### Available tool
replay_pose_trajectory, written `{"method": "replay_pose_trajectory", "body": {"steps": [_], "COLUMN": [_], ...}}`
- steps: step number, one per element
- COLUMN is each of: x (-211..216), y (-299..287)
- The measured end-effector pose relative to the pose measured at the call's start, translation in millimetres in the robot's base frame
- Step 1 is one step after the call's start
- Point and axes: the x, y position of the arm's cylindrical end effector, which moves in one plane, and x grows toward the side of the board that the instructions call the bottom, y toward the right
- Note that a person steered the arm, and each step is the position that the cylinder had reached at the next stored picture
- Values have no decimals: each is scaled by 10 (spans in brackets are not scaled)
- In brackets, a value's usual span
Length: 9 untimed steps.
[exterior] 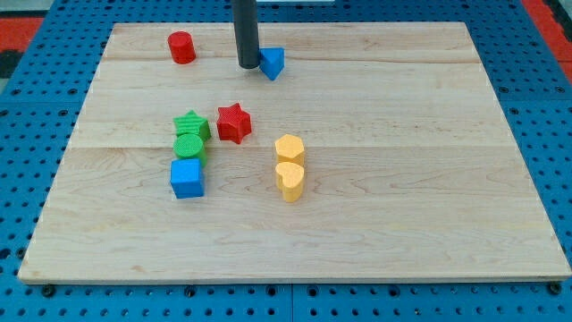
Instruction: Place the blue star top right to the red circle
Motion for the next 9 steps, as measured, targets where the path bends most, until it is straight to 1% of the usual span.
{"method": "replay_pose_trajectory", "body": {"steps": [1,2,4,5,6,7,8,9], "x": [-10,314,-17,-122,-61,125,-215,-115], "y": [135,16,988,1016,878,660,490,480]}}
